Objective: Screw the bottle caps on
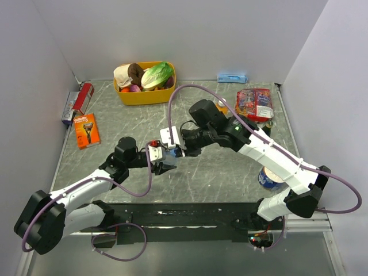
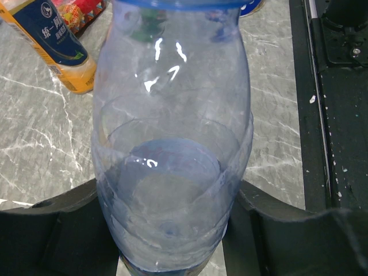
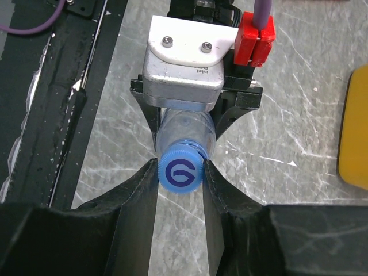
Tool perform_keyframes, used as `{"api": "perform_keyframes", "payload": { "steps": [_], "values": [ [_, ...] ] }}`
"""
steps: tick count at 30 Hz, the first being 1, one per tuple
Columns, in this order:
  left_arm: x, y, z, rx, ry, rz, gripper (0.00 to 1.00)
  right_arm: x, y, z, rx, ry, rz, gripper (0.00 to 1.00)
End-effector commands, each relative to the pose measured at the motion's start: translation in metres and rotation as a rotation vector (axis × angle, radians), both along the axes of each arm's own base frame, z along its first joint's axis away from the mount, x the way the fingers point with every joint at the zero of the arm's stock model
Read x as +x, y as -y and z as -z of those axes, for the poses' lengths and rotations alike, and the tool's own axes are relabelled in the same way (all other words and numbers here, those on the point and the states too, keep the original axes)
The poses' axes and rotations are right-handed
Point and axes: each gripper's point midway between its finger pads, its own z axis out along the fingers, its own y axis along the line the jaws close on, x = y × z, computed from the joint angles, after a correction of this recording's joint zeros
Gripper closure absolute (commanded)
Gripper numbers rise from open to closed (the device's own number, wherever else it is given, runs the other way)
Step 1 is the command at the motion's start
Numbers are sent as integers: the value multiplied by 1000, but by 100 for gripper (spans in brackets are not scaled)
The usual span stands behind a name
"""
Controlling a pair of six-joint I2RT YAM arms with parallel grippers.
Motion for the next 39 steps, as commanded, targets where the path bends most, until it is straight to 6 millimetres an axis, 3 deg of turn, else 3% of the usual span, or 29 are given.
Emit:
{"api": "perform_keyframes", "payload": {
  "steps": [1, 17, 33, 39],
  "values": [
    [-6, 6, -33, -75, 119, 59, 99, 3, -4, 5, -30, 18, 0, 70],
    [-8, 4, -27, -69, 92, 47, 99, 20, -7, 10, -63, 88, 80, 70],
    [-7, 2, -13, -34, 67, 32, 99, 25, -10, -5, -22, 116, 93, 71],
    [-4, 1, -11, -27, 75, 22, 99, 29, -8, -3, -36, 126, 118, 67]
  ]
}}
